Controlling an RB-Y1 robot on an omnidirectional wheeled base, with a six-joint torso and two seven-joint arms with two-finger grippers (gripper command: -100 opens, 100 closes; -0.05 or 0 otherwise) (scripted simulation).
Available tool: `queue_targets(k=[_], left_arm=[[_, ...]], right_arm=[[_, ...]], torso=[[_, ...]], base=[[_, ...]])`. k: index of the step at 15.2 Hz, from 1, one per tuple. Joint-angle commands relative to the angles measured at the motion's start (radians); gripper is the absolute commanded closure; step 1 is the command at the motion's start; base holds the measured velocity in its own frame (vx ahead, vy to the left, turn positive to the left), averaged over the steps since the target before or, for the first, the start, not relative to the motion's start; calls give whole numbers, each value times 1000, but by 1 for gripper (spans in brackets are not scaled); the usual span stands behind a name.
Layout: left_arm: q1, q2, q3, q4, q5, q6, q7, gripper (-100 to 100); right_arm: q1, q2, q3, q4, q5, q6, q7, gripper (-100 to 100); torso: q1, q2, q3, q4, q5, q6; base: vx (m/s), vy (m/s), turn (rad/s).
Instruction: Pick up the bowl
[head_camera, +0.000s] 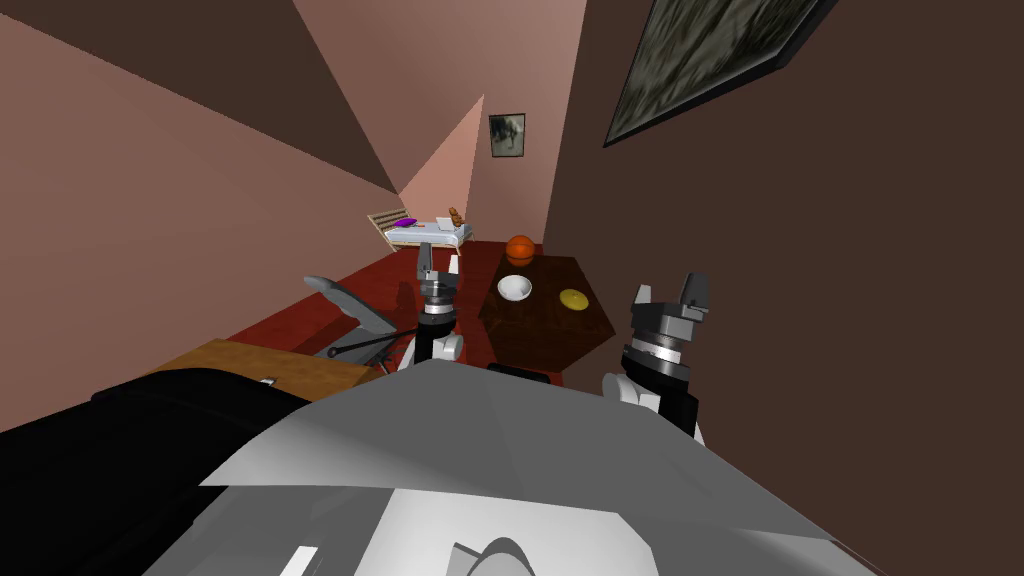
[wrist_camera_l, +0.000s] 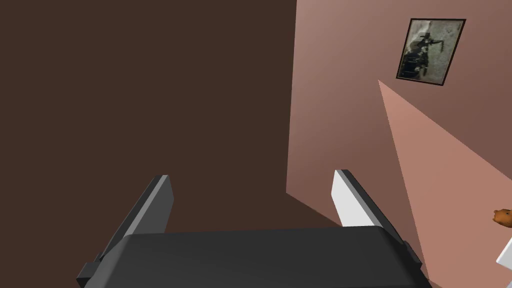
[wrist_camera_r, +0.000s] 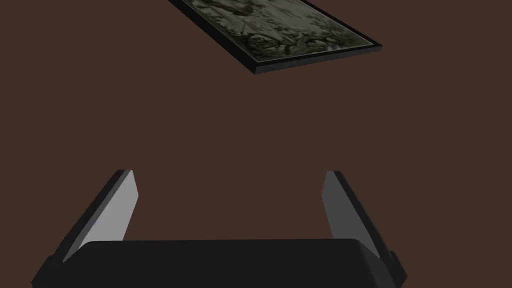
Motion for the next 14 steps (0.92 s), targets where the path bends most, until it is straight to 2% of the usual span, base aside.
queue_targets(k=[1,2,3,4,5,6,7,8,10,11,13,14], left_arm=[[-11,43,-2,0,2,25,5,-100],[-23,66,-5,0,3,52,10,-100],[-23,72,-5,0,3,52,10,-100],[-38,100,-8,0,5,86,17,-100],[-38,100,-8,0,5,86,17,-100],[-56,126,-11,1,7,122,25,-100],[-56,126,-11,1,7,129,25,-100],[-78,149,-15,1,10,157,35,-100],[-78,149,-15,1,10,178,35,-100],[-102,169,-19,1,14,212,45,-100],[-102,169,-19,1,14,235,45,-100],[-129,187,-24,2,17,270,57,-100]], right_arm=[[0,0,0,0,0,0,0,0],[0,0,0,0,0,0,0,0],[0,0,0,0,0,0,0,0],[0,0,0,0,0,0,0,0],[0,0,0,0,0,0,0,0],[0,0,0,0,0,0,0,0],[0,0,0,0,0,0,0,0],[0,0,0,0,0,0,0,0],[0,0,0,0,0,0,0,0],[0,0,0,0,0,0,0,0],[0,0,0,0,0,0,0,0],[0,0,0,0,0,0,0,0]], torso=[[0,0,0,0,0,0],[0,0,0,0,0,0],[-1,0,0,0,0,0],[-1,0,0,0,0,0],[-2,0,0,0,0,0],[-2,-1,0,0,0,0],[-2,-1,0,0,-1,0],[-3,-1,0,0,-1,0],[-3,0,0,0,-1,0],[-3,0,0,0,-1,0],[-3,0,0,0,-1,0],[-2,0,0,0,0,0]], base=[[0,-11,5],[2,-25,11],[3,-28,9],[5,-33,9],[6,-36,6],[4,-39,7],[1,-37,5],[0,-48,6],[-3,-41,6],[-1,-32,5],[-2,-29,3],[-5,-31,2]])
